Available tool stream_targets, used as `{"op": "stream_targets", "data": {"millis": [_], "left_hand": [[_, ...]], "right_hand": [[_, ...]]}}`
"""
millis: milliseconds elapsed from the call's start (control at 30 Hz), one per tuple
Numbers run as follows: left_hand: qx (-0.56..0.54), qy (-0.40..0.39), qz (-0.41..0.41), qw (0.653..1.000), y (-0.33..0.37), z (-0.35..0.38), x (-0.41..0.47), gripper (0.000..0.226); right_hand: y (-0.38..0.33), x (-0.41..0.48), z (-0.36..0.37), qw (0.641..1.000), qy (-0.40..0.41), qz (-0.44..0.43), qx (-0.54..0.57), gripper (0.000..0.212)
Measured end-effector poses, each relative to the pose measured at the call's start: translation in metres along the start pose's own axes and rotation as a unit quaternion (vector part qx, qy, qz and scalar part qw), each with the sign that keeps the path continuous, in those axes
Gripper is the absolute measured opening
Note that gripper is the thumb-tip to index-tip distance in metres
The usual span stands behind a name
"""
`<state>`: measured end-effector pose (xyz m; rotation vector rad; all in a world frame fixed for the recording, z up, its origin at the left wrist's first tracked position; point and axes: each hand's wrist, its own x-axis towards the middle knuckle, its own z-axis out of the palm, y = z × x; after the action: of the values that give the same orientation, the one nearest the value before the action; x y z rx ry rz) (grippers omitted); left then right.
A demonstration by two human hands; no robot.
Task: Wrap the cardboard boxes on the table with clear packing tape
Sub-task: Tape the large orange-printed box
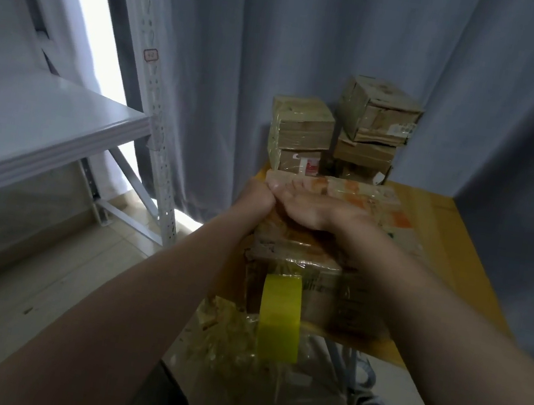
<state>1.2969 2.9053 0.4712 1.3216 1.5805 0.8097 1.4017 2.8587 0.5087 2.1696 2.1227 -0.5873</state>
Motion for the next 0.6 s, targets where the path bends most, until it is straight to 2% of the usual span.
{"op": "stream_targets", "data": {"millis": [100,167,367,500,600], "left_hand": [[0.037,-0.019,-0.004,0.999,0.004,0.006,0.013,0.026],[0.032,-0.013,-0.001,0.999,0.010,0.009,0.011,0.031],[0.022,0.024,0.003,0.999,0.015,0.023,0.016,0.039],[0.158,0.132,0.093,0.974,0.016,0.022,0.005,0.028],[0.195,0.170,0.183,0.948,0.009,0.019,-0.006,0.026]], "right_hand": [[0.002,-0.045,-0.008,0.998,-0.025,-0.023,0.054,0.070],[0.009,-0.067,-0.005,0.998,-0.028,-0.036,0.052,0.066],[0.037,-0.079,0.026,0.999,0.039,-0.025,0.021,0.066],[0.045,-0.074,0.031,0.998,0.053,-0.035,0.001,0.075],[0.049,-0.074,0.033,0.997,0.059,-0.048,-0.017,0.081]]}}
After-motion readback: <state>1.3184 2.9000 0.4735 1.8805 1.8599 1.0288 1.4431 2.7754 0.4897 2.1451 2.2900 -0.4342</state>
